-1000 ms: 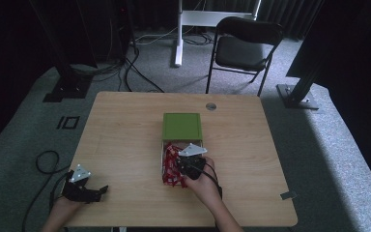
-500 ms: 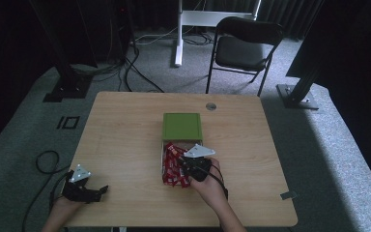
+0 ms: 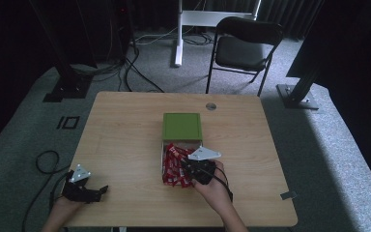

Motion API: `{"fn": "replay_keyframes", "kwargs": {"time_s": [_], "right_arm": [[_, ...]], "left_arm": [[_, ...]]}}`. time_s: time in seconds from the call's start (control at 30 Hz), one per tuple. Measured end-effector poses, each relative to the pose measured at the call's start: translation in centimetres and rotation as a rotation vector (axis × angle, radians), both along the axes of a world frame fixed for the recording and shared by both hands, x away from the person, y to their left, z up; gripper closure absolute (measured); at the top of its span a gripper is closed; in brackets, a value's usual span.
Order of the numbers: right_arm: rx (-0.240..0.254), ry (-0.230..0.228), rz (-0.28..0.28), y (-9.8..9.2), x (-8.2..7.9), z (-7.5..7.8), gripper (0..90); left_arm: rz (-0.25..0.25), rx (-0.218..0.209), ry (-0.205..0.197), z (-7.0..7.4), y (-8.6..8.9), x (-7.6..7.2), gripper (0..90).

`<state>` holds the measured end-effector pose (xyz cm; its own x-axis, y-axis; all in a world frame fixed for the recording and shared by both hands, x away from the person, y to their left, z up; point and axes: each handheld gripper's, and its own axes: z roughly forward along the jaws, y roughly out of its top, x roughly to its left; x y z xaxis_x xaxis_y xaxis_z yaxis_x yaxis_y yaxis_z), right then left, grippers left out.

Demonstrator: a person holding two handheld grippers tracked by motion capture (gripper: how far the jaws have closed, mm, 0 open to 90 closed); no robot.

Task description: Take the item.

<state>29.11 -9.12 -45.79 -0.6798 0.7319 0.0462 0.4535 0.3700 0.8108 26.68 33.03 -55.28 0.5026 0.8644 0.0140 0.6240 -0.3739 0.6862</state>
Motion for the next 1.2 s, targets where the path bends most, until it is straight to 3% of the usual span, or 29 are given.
{"fn": "replay_keyframes", "kwargs": {"time_s": [0.57,1.03,1.07,1.2], "right_arm": [[0.039,-0.037,0.022,-1.4,-1.4,2.0,82.3],[0.098,-0.093,-0.033,-2.5,-1.1,3.5,82.1],[0.091,-0.118,-0.062,-2.8,-0.9,3.7,82.1],[0.102,-0.124,-0.088,-3.3,-0.6,3.8,82.1]], "left_arm": [[0.000,0.000,0.000,0.0,0.0,0.0,0.7],[0.000,0.000,0.001,0.0,0.0,0.0,0.7],[0.000,0.000,0.001,0.0,0.0,0.0,0.7],[0.000,0.000,0.001,0.0,0.0,0.0,0.7]]}}
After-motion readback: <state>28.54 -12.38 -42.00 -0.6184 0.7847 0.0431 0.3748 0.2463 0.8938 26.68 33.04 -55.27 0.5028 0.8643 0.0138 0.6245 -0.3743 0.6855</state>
